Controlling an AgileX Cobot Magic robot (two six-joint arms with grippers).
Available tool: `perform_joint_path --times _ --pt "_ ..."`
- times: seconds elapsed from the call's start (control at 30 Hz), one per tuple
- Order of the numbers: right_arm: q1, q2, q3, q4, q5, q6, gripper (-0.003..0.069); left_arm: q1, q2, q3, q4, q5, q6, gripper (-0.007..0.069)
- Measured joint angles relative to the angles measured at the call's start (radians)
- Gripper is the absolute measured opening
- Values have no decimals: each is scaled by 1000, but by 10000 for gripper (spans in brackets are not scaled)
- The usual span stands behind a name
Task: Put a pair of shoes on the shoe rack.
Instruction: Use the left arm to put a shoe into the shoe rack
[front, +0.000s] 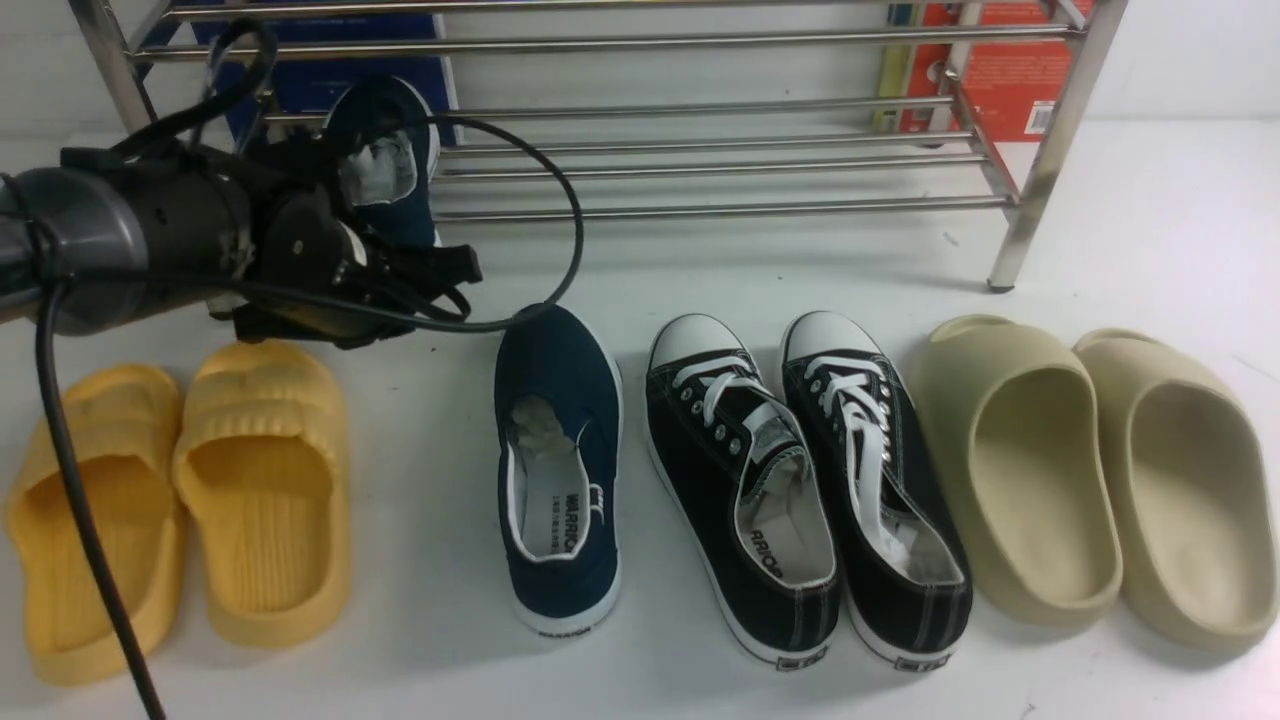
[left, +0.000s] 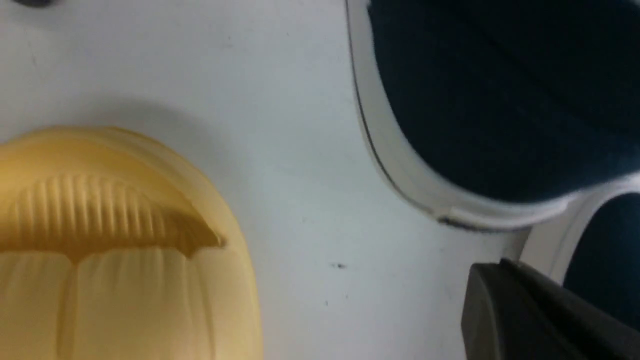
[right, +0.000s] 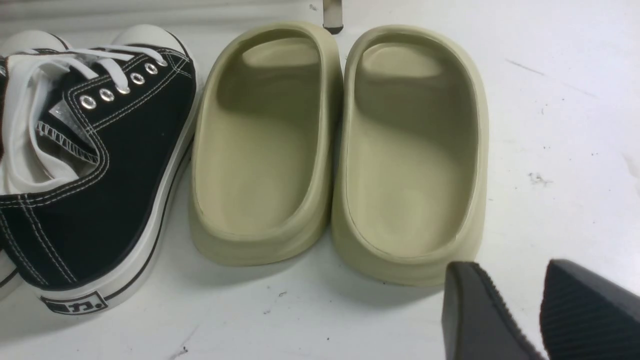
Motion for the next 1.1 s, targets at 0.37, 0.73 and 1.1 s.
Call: perform_joint_path --times 0.37,0.73,1.1 --pt "0 0 0 0 0 0 239 19 0 -7 77 -104 -3 -13" --pt "0 0 0 -1 0 0 239 26 0 -48 157 -85 -13 -13" --pt "0 0 0 0 0 0 239 80 4 -50 225 -131 -107 -13"
